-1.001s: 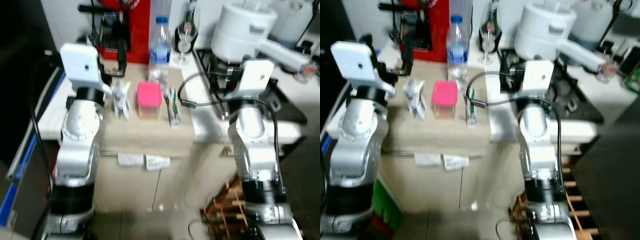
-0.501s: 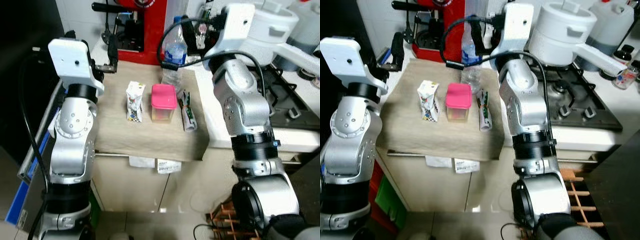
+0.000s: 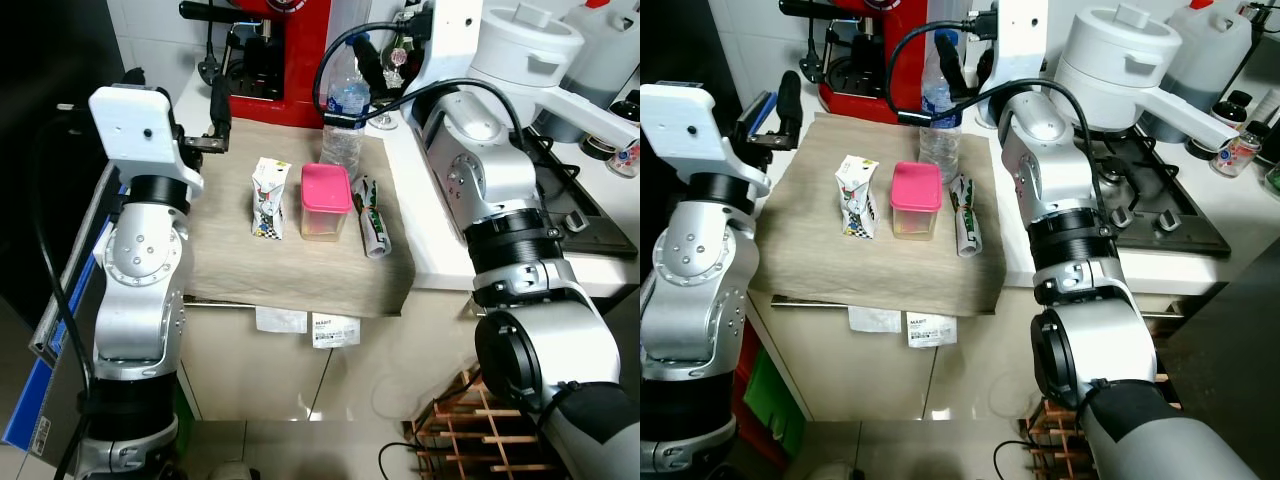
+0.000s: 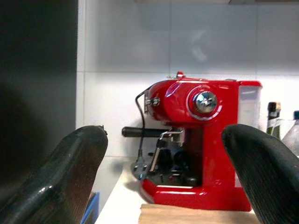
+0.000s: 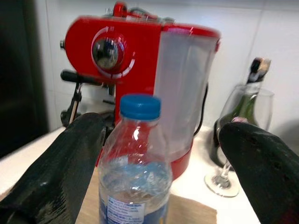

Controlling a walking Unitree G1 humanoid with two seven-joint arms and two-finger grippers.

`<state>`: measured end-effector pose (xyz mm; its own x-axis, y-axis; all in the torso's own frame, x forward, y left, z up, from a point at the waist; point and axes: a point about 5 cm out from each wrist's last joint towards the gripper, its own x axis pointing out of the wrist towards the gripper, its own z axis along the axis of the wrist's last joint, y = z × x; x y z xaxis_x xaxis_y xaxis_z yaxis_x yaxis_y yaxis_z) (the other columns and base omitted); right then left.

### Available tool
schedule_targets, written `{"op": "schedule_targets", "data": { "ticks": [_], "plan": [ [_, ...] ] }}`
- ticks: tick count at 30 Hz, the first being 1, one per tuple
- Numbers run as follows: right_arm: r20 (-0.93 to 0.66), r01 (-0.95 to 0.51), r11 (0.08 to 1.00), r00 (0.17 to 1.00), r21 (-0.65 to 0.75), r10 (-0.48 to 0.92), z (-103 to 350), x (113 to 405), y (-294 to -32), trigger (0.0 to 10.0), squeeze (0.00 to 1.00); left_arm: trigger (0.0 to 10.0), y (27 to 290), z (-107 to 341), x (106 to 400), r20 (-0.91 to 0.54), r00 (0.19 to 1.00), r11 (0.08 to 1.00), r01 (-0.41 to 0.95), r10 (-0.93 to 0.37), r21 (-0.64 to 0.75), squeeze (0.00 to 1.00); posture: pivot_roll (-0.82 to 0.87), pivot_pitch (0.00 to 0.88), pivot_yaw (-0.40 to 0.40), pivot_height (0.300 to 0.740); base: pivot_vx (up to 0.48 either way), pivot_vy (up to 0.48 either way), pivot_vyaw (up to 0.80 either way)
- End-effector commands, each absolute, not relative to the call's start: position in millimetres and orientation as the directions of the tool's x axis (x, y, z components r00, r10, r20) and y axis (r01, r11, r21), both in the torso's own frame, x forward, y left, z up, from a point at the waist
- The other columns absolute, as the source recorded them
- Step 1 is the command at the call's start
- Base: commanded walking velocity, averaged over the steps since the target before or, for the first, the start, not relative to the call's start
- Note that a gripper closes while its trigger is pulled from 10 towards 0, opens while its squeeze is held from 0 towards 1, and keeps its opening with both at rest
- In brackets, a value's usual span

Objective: Restocking fridge

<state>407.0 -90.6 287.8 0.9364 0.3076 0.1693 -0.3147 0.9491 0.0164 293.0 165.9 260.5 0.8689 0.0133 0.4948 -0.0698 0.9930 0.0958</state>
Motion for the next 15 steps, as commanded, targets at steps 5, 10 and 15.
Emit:
{"op": "schedule_targets", "data": {
  "ticks": [5,10,15],
  "plan": [
    [0.159,-0.334,0.943,0.930,-0.004,0.330,289.7,413.6,-81.7,10.0,0.00,10.0,173.0,261.2,281.9,0.483,0.875,0.986,-0.109,0.037,0.123,0.00,0.17,0.044,-0.126,0.740,0.000,0.000,0.00],
    [0.132,-0.344,0.939,0.930,-0.014,0.343,284.9,416.7,-75.5,10.0,0.00,10.0,180.3,262.7,274.1,0.473,0.879,0.981,-0.140,0.059,0.136,0.00,0.19,0.075,-0.133,0.740,0.000,0.000,0.00],
    [0.125,-0.311,0.950,0.944,0.017,0.306,283.3,419.6,-79.3,8.2,0.00,10.0,182.4,263.9,274.4,0.466,0.883,0.979,-0.145,0.062,0.144,0.00,0.19,0.078,-0.127,0.740,0.000,0.000,0.00]
  ]
}}
